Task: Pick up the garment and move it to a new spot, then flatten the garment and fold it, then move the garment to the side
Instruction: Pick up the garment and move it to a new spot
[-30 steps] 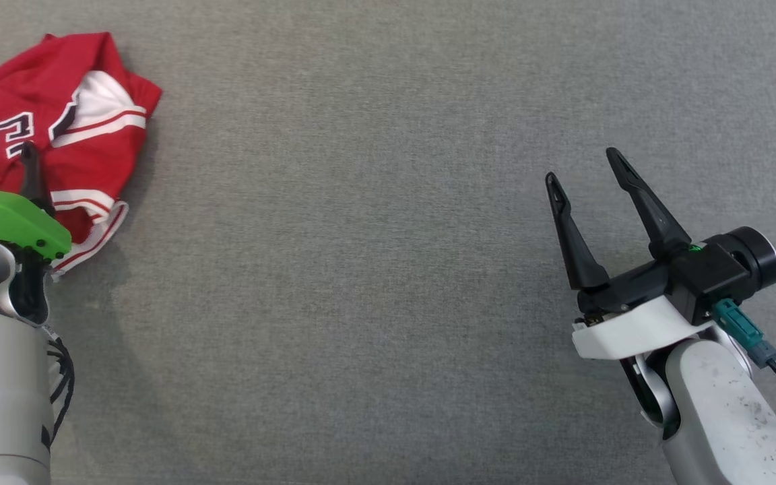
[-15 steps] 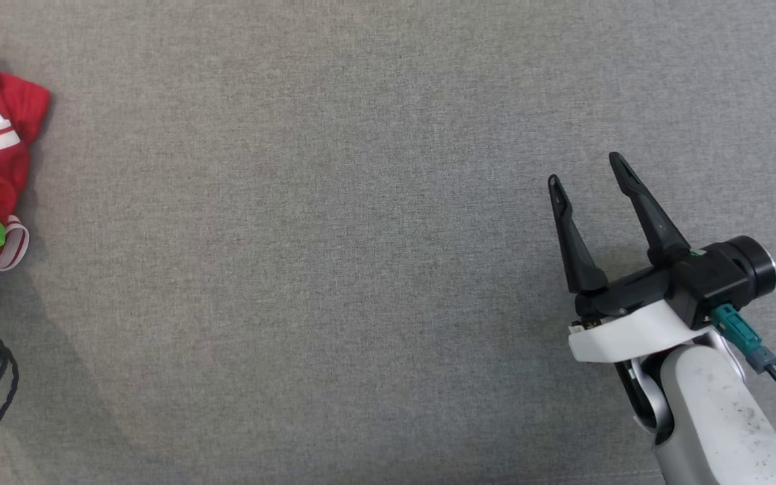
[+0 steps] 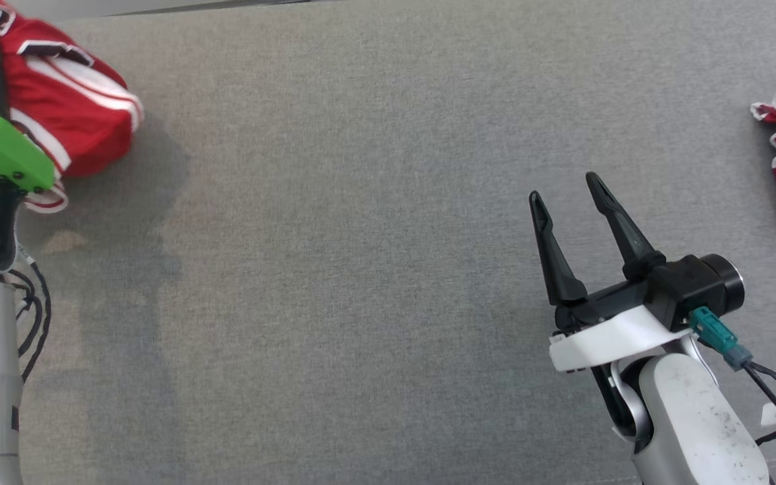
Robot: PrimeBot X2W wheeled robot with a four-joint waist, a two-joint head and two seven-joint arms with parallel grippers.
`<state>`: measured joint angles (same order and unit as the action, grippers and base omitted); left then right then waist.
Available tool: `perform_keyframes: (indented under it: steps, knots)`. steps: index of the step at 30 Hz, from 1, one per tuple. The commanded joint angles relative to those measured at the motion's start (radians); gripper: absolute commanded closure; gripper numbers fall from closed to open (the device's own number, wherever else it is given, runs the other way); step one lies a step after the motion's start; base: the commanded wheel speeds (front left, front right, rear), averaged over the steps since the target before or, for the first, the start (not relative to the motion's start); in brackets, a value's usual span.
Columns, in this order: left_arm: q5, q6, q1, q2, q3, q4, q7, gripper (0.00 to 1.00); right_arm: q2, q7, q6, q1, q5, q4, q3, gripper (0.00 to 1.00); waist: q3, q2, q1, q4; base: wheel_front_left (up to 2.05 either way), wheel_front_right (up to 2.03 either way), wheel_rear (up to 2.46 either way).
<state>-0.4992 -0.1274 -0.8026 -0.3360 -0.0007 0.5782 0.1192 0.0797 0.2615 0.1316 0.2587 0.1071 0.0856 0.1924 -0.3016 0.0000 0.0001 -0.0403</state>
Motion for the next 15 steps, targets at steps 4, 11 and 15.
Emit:
perform_keyframes:
  steps: [4, 11, 15]
  knots:
    - [-0.068, -0.004, 0.061, 0.019, -0.070, -0.189, 0.062, 1.00, -0.007, 0.004, -0.002, -0.030, 0.006, 0.002, -0.011, 0.00, 0.120, 0.0000, -0.0001, -0.110, 0.00, 0.00, 0.00]
    - [-0.201, -0.004, 0.148, 0.103, -0.196, -0.455, 0.118, 1.00, -0.017, 0.004, -0.002, -0.057, 0.008, -0.002, -0.051, 0.00, 0.164, 0.0000, -0.0001, -0.253, 0.00, 0.00, 0.00]
    - [-0.219, -0.004, 0.165, 0.151, -0.268, -0.523, 0.128, 1.00, -0.021, 0.004, -0.002, -0.066, 0.013, -0.010, -0.056, 0.00, 0.156, 0.0000, -0.0001, -0.330, 0.00, 0.00, 0.00]
